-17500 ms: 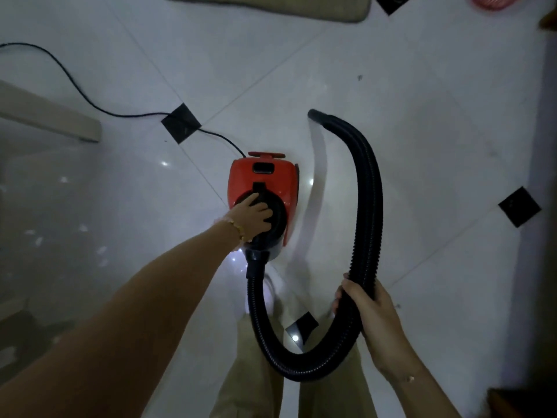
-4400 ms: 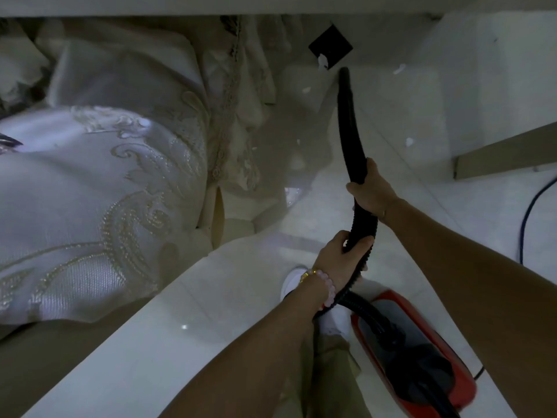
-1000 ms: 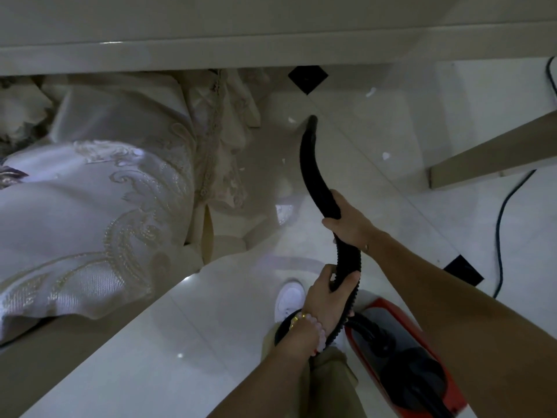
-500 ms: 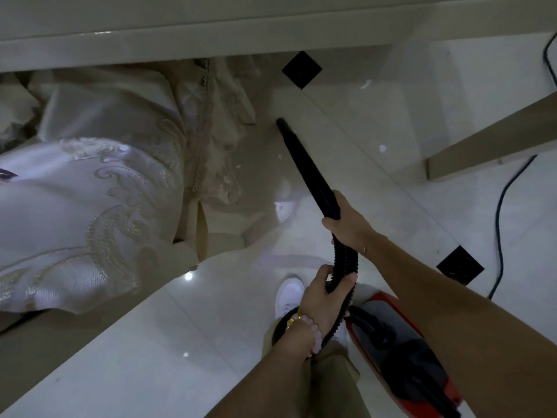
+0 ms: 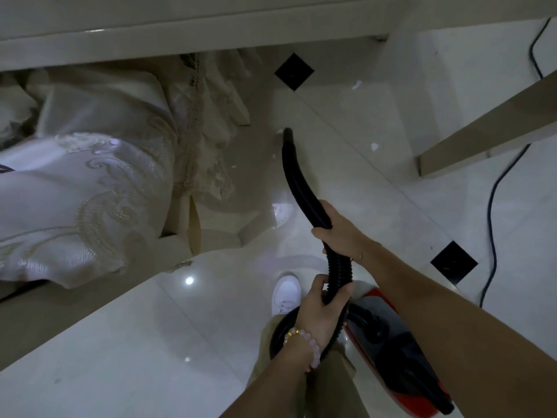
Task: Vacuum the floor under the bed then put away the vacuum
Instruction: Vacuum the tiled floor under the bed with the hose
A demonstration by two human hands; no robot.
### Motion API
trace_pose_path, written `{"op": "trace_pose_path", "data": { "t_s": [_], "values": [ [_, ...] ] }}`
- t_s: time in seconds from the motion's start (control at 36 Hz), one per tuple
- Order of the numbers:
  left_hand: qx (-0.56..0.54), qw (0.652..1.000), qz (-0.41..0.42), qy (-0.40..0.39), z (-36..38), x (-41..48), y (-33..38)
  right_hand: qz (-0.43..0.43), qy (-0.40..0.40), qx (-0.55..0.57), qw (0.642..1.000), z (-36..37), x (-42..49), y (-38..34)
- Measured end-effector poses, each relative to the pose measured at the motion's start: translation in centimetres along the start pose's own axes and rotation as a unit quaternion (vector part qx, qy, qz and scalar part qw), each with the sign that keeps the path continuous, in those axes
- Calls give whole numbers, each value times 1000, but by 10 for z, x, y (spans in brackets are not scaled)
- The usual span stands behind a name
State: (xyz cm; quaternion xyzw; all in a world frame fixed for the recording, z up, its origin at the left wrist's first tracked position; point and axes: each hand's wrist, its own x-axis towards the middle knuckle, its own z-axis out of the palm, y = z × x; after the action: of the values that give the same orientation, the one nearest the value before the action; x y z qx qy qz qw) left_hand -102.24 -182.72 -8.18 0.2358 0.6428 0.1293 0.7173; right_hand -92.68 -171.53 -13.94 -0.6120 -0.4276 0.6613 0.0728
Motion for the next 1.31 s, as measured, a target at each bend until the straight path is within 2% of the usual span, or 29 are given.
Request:
{"op": "trace_pose_path", "data": {
  "t_s": [0.14,0.33,0.64,0.75,1.0,1.31],
  "values": [
    [-4,1000,15,24,0,0,-6,-9,1,1,1000,4,0,-2],
    [25,999,26,10,5,0,-5,3,25,30,999,-7,-7,6],
    [231,971,56,-1,21,27,8,21,162,114,980,-38,-9,33],
    [271,959,82,-5,24,43,15,21,190,143,971,-51,0,37],
    [254,961,107,22,37,87,20,-6,182,117,976,-75,35,36],
    [246,961,124,29,39,121,15,-7,132,68,989,-85,60,40]
  ]
}}
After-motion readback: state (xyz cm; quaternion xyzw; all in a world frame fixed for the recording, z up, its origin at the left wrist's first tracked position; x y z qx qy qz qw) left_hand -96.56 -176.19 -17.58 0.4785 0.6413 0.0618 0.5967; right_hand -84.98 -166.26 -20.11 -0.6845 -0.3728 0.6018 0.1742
